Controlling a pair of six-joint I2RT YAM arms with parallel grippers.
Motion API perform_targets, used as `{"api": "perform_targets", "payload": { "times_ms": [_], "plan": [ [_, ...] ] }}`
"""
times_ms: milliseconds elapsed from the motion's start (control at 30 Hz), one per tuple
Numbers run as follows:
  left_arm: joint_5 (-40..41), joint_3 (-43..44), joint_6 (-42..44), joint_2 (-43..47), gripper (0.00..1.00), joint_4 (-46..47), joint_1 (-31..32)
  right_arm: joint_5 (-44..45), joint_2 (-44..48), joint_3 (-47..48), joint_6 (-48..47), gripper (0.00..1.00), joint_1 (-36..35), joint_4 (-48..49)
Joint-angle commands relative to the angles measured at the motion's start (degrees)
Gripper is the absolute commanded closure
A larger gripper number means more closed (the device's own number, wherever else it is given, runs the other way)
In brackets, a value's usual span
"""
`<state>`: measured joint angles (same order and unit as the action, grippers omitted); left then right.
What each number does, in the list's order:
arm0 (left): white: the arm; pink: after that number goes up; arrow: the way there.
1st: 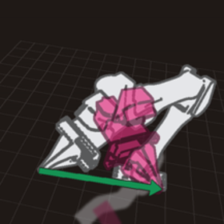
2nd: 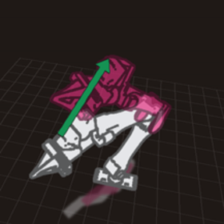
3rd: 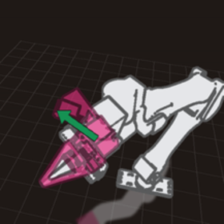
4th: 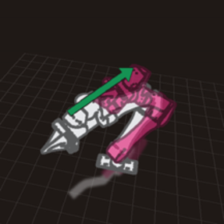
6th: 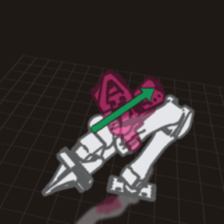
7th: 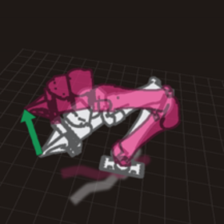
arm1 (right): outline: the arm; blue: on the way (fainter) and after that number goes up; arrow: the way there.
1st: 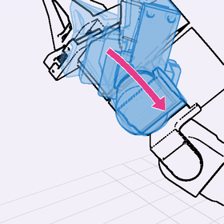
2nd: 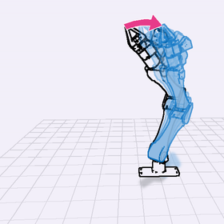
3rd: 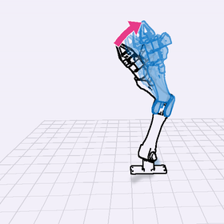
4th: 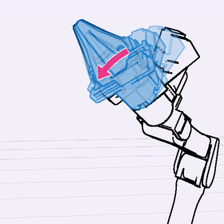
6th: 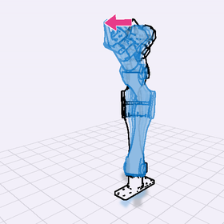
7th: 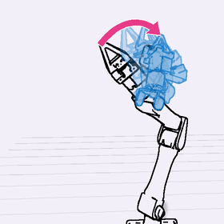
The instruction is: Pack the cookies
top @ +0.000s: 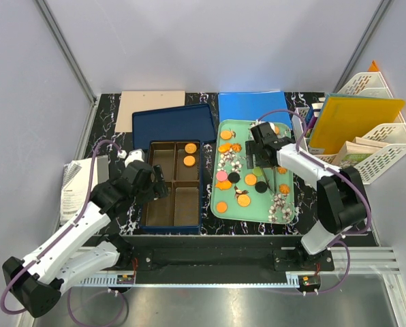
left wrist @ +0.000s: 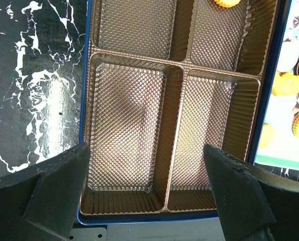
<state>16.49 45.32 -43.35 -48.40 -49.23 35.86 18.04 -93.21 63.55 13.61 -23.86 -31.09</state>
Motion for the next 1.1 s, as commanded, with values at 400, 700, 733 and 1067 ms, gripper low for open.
{"api": "perform_targets", "payload": {
  "times_ms": [400, 700, 733, 1067],
  "plan": [
    [-1.11, -0.32, 1.60, -1.17, 0.01, 2.83, 0.09, -0.11, -2.86, -0.79, 0.19, 0.06, 2.76, 12.37],
    [-1.11, 0.03, 1.78, -3.01, 0.01, 3.26, 0.00, 0.68, 0.66, -5.27, 1.86, 0.00, 3.38, 12.72],
    [-1.46, 0.12, 1.78, -3.27, 0.01, 3.27, 0.00, 0.68, 0.40, -5.45, 2.12, 0.00, 3.64, 12.81],
    [-1.73, 0.47, 2.57, -4.42, 0.01, 3.79, 0.00, -2.05, -3.91, -4.58, 3.88, 0.01, 4.96, 12.64]
  ]
}}
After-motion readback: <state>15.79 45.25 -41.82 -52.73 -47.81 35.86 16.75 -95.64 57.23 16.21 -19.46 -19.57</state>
